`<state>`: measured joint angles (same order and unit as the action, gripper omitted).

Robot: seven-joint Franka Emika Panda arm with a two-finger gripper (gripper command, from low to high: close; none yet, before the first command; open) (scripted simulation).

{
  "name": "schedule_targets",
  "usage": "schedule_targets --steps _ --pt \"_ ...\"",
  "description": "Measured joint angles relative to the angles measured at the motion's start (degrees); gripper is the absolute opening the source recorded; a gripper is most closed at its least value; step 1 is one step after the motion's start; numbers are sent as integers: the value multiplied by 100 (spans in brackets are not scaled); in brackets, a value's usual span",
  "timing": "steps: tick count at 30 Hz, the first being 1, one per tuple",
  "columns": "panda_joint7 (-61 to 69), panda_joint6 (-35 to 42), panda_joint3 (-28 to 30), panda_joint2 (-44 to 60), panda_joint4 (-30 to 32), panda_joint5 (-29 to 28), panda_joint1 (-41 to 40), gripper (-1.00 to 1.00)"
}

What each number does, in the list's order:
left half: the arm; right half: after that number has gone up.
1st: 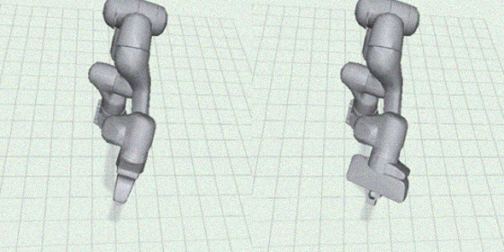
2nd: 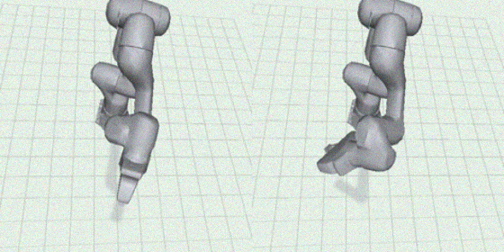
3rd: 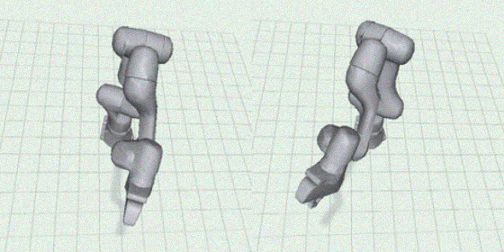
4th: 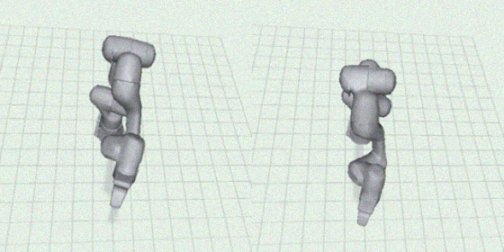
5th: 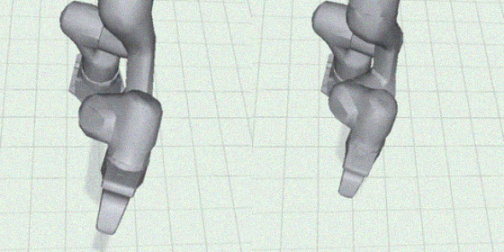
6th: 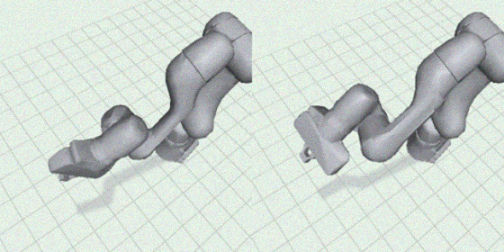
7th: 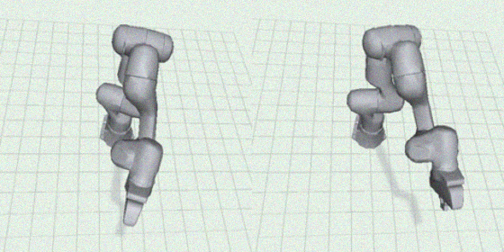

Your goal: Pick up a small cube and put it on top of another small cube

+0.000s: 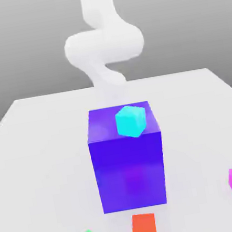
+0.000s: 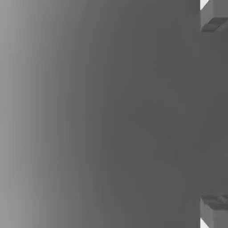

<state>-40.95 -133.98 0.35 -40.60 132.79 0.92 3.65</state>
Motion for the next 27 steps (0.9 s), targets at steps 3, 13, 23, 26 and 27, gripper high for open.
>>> schedule_targets --steps 3,13,23,26,27 --pt "615 -273 18 656 125 122 435 0" --pt "2515 -1145 -217 2740 525 436 1585 0" --pt "3846 -2033 -649 4809 930 -47 2515 0" --pt "3980 -2327 -681 5430 1009 -450 2709 0" --pt "3961 -2472 -642 5637 987 -536 2763 0"
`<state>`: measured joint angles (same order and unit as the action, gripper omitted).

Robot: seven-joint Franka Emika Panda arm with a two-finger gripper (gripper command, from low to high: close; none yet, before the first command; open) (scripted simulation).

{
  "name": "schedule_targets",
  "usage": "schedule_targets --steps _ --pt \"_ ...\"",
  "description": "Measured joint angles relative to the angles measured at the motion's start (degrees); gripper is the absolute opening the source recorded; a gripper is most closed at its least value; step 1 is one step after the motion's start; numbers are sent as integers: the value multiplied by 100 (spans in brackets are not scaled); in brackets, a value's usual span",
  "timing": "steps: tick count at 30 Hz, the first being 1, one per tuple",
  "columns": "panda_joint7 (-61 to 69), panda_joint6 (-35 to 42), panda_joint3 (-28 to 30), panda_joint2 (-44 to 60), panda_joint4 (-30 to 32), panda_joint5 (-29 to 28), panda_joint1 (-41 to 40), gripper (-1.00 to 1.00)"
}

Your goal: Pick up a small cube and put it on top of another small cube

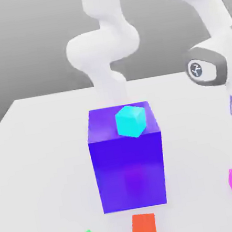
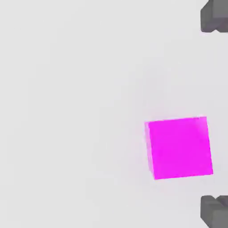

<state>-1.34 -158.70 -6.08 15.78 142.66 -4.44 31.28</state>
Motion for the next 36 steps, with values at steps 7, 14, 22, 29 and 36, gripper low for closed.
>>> schedule_targets --steps 7,14,22,29,36 --pt "-116 -610 187 797 -145 -205 172 -100" --pt "-37 -238 75 330 -46 -110 86 -100" --pt "52 569 874 -302 -202 482 -988 -100" --pt "-9 945 1847 -440 -415 884 -2058 -100" --pt "274 428 1975 422 -724 1537 -2789 100"
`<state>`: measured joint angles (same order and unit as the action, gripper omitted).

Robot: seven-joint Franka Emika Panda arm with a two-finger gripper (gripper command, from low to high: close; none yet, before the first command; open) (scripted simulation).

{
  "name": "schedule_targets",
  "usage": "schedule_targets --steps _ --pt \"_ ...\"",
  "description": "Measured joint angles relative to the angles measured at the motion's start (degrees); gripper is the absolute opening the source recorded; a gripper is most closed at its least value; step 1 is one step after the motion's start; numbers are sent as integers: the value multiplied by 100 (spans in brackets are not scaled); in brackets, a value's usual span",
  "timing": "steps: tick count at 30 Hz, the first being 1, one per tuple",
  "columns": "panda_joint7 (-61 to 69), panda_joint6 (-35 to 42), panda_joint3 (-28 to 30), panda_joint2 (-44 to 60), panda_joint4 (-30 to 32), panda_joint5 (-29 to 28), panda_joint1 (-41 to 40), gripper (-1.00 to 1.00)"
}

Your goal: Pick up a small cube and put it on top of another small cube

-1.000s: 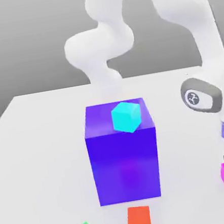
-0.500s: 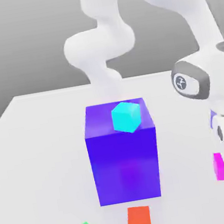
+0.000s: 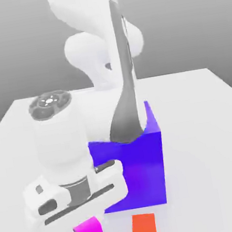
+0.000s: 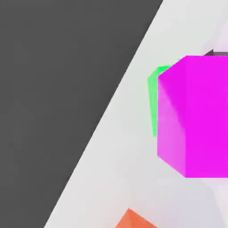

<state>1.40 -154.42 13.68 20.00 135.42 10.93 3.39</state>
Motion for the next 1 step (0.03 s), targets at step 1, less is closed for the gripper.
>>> schedule_targets --steps 1 --pt "0 0 0 0 0 0 0 100"
